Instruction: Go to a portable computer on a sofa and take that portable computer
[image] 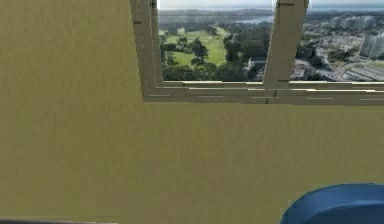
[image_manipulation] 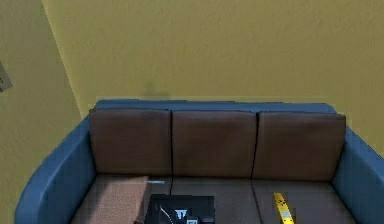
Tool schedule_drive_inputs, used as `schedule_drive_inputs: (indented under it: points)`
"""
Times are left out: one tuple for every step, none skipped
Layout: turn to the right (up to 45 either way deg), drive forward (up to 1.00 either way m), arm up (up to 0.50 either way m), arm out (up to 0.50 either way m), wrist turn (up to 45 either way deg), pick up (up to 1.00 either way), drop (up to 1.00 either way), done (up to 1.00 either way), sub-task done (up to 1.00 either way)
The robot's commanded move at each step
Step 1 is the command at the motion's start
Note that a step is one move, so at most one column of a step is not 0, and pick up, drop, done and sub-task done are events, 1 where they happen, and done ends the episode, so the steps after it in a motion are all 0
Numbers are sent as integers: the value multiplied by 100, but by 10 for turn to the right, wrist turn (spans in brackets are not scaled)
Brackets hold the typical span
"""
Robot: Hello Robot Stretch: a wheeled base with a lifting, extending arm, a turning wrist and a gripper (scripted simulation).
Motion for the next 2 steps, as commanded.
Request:
schedule_drive_inputs:
  points:
    - [0, 0, 0, 0, 450, 0, 0, 0, 0]
    - [0, 0, -30, 0, 0, 0, 0, 0, 0]
